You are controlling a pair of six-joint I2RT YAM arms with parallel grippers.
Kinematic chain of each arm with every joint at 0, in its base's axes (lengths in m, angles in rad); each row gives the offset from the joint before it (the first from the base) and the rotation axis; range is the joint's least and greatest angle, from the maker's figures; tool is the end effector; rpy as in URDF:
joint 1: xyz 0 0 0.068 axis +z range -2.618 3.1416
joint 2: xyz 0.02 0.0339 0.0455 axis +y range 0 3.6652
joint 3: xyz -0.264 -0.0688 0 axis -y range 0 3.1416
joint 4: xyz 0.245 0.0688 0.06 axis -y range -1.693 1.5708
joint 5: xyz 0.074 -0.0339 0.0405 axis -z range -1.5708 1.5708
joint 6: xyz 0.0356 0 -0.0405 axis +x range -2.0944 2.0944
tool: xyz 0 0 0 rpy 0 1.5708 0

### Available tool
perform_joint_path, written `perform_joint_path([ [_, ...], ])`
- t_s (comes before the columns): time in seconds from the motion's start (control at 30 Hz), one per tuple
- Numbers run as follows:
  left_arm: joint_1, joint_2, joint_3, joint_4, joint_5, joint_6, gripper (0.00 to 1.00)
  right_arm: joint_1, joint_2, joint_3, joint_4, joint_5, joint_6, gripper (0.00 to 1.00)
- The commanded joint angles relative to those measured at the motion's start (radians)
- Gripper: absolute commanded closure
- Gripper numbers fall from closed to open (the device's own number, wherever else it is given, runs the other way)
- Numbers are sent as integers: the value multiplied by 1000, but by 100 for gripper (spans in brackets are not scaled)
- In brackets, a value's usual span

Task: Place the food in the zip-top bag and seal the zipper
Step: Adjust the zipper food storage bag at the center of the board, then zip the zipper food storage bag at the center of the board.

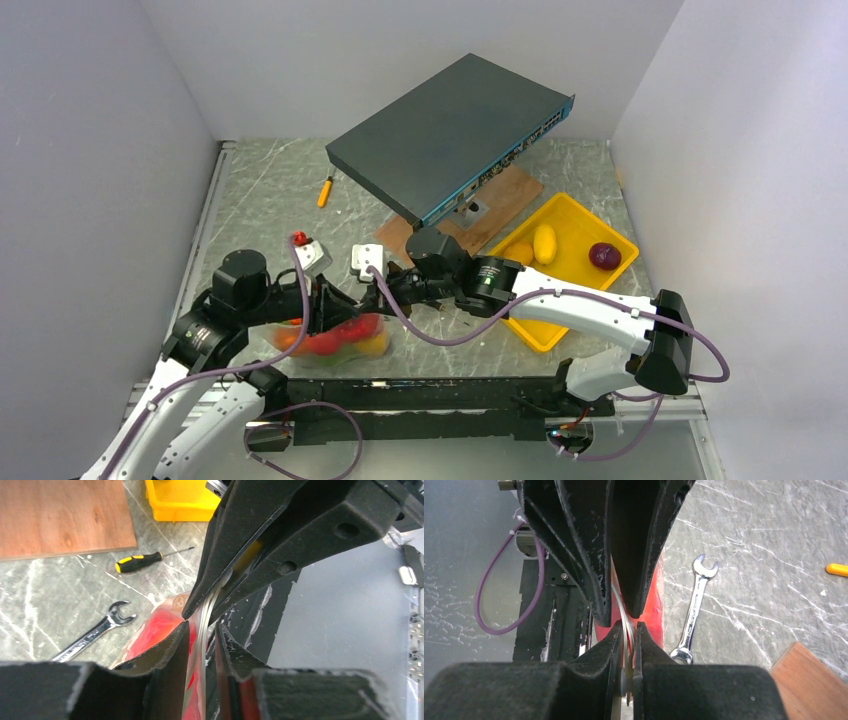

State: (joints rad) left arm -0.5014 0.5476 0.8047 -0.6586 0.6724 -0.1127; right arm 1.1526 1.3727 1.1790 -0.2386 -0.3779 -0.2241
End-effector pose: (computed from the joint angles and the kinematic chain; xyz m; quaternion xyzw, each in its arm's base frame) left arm 0.0858 -0.0723 0.3315 0.3307 0.7372 -0.4197 0.4135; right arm 0.1168 0.2952 0.3392 -0.6038 0.5746 0.3785 0.4025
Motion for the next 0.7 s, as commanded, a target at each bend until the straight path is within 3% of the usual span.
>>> perform_joint_path([
  [0.0, -2, 57, 33, -37, 64, -24, 67, -1, -29, 8, 59, -27, 5, 100],
  [0.1, -5, 97, 47, -80, 71, -19, 64, -4, -45, -7, 68, -32, 10, 100],
  [0.23, -7, 84, 69, -116, 29, -6, 85, -6, -42, -7, 55, -36, 18, 98],
  [0.3, -8, 69, 78, -123, -7, -7, 94, -7, -39, -8, 54, -12, 39, 81],
  [0.4, -7, 39, 68, -107, -32, -25, 99, -12, -68, -48, 90, 59, 94, 53],
  [0.53, -8, -6, 38, -67, -28, -52, 100, -41, -143, -148, 163, 49, 176, 41],
  [0.67, -6, -45, 11, -31, -22, -73, 100, -87, -211, -271, 323, -68, 274, 37],
])
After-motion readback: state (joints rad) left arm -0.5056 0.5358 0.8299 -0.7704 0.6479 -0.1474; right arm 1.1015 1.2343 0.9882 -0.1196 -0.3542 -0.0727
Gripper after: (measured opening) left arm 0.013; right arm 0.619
